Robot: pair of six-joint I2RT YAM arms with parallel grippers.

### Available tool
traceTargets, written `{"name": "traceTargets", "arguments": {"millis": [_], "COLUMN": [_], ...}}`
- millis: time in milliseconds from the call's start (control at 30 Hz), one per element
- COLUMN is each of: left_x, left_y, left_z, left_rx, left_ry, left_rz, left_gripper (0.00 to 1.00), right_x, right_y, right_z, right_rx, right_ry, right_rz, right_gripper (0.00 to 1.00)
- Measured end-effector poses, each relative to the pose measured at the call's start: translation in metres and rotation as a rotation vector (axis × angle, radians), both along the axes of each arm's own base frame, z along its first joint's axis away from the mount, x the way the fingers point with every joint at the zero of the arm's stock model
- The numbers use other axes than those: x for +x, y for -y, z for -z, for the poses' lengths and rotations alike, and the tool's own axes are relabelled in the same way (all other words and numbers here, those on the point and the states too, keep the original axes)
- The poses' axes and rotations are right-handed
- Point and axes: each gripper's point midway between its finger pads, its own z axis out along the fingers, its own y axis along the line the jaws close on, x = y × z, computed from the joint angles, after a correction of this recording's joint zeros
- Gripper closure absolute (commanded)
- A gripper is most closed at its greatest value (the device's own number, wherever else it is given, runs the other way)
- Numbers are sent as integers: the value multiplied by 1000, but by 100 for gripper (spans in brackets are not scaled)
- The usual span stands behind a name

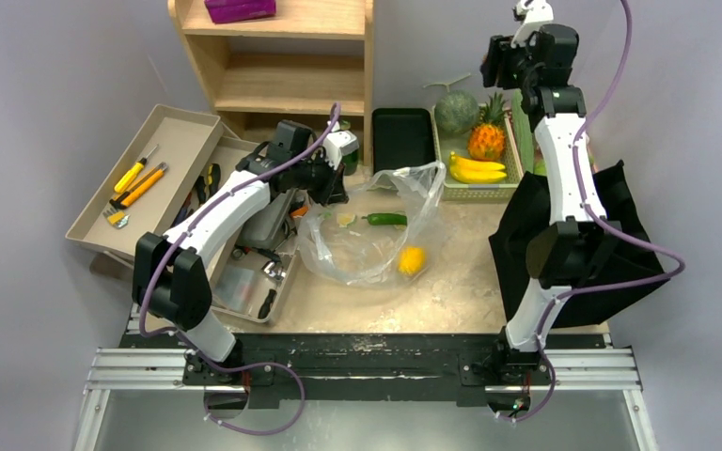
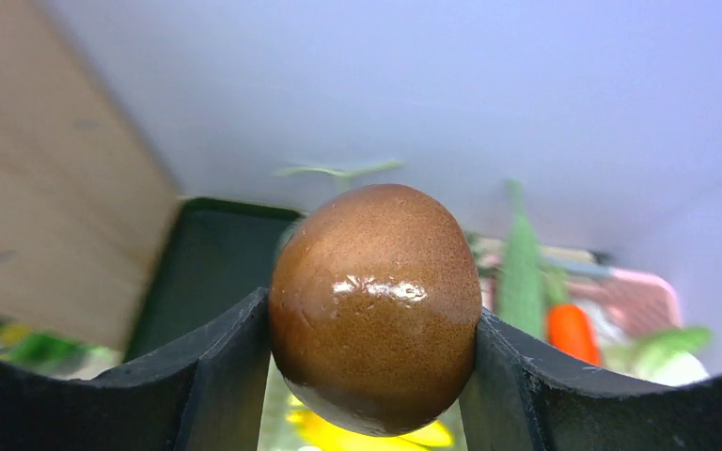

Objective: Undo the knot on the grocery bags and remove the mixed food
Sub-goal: Pick up the fake vegetable from the takeout bag, then place the fake vegetable in the bin.

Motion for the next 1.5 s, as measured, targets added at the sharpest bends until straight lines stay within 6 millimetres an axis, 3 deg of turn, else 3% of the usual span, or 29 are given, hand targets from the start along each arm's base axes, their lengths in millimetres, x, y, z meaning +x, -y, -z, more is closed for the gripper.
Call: {"name": "traceTargets", "arguments": {"millis": [200, 300, 467, 667, 733, 867, 1067, 1300, 1400, 1500], "left_x": [2, 4, 7, 7, 8, 9, 8, 8, 8, 8], "left_y": [1, 2, 5, 6, 6, 6, 6, 7, 7, 7], "left_z": [-2, -3, -3, 6, 7, 8, 11, 14, 15, 15], "left_rx": [-9, -17, -32, -33, -33, -35, -33, -33, -34, -34], "left_ry": [6, 5, 13, -9, -8, -4, -12, -20, -22, -23], "left_rz": [-6, -13, -22, -32, -32, -32, -30, -26, -24, -23], "left_gripper": [100, 100, 100, 100, 100, 100, 100, 100, 100, 100], "right_x": [32, 37, 43, 62, 61, 59, 58, 55, 52, 39], "right_y": [100, 134, 173, 207, 213, 219, 221, 214, 192, 155], "right_z": [73, 106, 142, 155, 163, 172, 174, 178, 169, 139], "right_rx": [-109, -122, -128, -122, -121, -122, -122, -104, -57, -26], "right_ry": [-133, -199, -265, -263, -278, -301, -307, -324, -312, -271], "right_rz": [293, 374, 453, 516, 527, 539, 544, 511, 416, 282], "right_gripper": [57, 57, 56, 50, 48, 36, 2, 3, 4, 5]}}
